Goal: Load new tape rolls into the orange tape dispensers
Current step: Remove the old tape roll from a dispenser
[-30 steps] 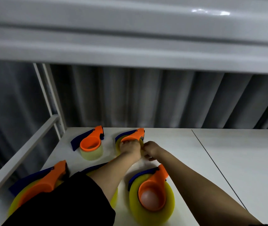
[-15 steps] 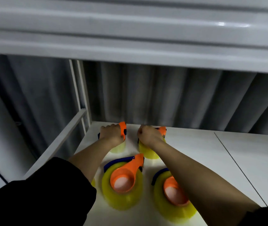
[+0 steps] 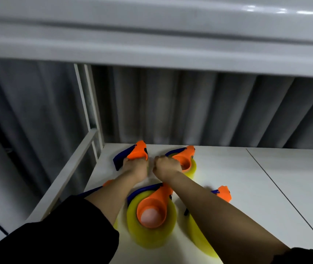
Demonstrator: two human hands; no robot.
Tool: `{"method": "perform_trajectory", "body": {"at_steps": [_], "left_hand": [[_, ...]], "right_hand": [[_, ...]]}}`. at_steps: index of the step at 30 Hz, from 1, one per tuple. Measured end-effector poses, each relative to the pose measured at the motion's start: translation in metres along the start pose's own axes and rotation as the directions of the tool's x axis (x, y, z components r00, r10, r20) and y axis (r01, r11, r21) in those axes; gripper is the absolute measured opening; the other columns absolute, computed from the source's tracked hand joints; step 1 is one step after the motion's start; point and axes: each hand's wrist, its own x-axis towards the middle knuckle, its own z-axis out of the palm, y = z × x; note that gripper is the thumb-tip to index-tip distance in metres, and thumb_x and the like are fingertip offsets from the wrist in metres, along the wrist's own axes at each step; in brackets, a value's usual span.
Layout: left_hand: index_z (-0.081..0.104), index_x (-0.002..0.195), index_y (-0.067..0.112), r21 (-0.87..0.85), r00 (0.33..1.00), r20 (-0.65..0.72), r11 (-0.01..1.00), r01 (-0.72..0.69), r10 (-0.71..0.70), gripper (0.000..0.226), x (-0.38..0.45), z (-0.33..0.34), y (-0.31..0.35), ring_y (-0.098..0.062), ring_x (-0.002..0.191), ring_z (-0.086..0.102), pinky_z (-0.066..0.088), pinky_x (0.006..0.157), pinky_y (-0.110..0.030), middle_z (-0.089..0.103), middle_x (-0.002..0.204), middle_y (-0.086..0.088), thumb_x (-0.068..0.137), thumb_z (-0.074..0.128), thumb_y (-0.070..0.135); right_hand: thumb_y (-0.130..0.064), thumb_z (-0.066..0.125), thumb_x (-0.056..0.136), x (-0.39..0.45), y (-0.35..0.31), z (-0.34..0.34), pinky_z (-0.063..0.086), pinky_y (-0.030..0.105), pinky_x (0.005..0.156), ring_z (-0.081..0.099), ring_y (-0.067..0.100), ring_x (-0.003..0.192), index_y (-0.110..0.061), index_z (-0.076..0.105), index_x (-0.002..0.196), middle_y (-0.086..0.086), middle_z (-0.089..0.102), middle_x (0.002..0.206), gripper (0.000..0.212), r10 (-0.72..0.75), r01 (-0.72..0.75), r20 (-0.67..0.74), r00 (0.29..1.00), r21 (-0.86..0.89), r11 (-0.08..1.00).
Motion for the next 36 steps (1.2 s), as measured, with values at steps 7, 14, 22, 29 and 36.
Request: {"method": "perform_trajectory", "body": {"at_steps": [7, 14, 22, 29, 36], "left_hand": [[0.031, 0.144, 0.017, -0.422, 0.991, 0.131, 0.902, 0.091, -0.039, 0.050, 0.001, -0.030, 0.021, -0.028, 0.111, 0.054, 0.048, 0.086, -0.034, 0.049, 0.133, -0.011, 0.097, 0.045, 0.022], [0.053, 0.123, 0.013, -0.855, 0.993, 0.115, 0.512, 0.089, 0.020, 0.028, -0.066, -0.058, 0.045, -0.020, 0.102, 0.061, 0.050, 0.075, -0.023, 0.063, 0.114, -0.010, 0.097, 0.045, 0.012], [0.065, 0.103, 0.014, -0.954, 0.954, 0.276, 0.085, 0.286, -0.114, 0.035, -0.102, -0.071, 0.058, -0.021, 0.076, 0.070, 0.055, 0.074, -0.037, 0.073, 0.081, -0.009, 0.099, 0.039, 0.037], [0.063, 0.083, 0.013, -0.956, 0.938, 0.294, -0.082, 0.283, -0.186, 0.033, -0.120, -0.073, 0.078, -0.014, 0.049, 0.066, 0.050, 0.041, -0.019, 0.068, 0.058, -0.006, 0.097, 0.042, 0.035], [0.069, 0.090, 0.013, -0.965, 0.946, 0.261, -0.077, 0.250, -0.192, 0.031, -0.125, -0.078, 0.083, -0.019, 0.063, 0.070, 0.055, 0.056, -0.027, 0.072, 0.075, -0.010, 0.094, 0.044, 0.031]], "right_hand": [[-0.024, 0.066, 0.087, -0.007, 0.012, -0.002, 0.049, 0.024, 0.088, 0.055, 0.020, 0.114, -0.013, 0.024, 0.142, 0.007, 0.053, 0.128, 0.070, 0.001, -0.040, 0.043, 0.999, 0.920, 0.390], [-0.023, 0.066, 0.088, -0.054, 0.022, -0.024, 0.052, 0.021, 0.090, 0.059, 0.008, 0.110, -0.027, 0.021, 0.144, -0.007, 0.055, 0.122, 0.072, -0.040, 0.144, -0.139, 0.989, 0.972, 0.185], [-0.061, 0.070, 0.070, -0.093, 0.021, -0.018, 0.047, 0.035, 0.102, 0.049, 0.005, 0.123, -0.046, 0.029, 0.143, -0.010, 0.049, 0.135, 0.085, 0.047, 0.275, -0.305, 0.951, 0.909, 0.314], [-0.050, 0.077, 0.069, -0.116, 0.017, -0.022, 0.043, 0.029, 0.105, 0.043, -0.010, 0.123, -0.033, 0.032, 0.144, -0.038, 0.039, 0.126, 0.089, 0.109, 0.340, -0.403, 0.908, 0.865, 0.369], [-0.060, 0.069, 0.064, -0.126, 0.014, -0.027, 0.041, 0.028, 0.107, 0.041, -0.006, 0.127, -0.031, 0.034, 0.145, -0.019, 0.045, 0.138, 0.092, 0.182, 0.363, -0.449, 0.875, 0.856, 0.368]]}}
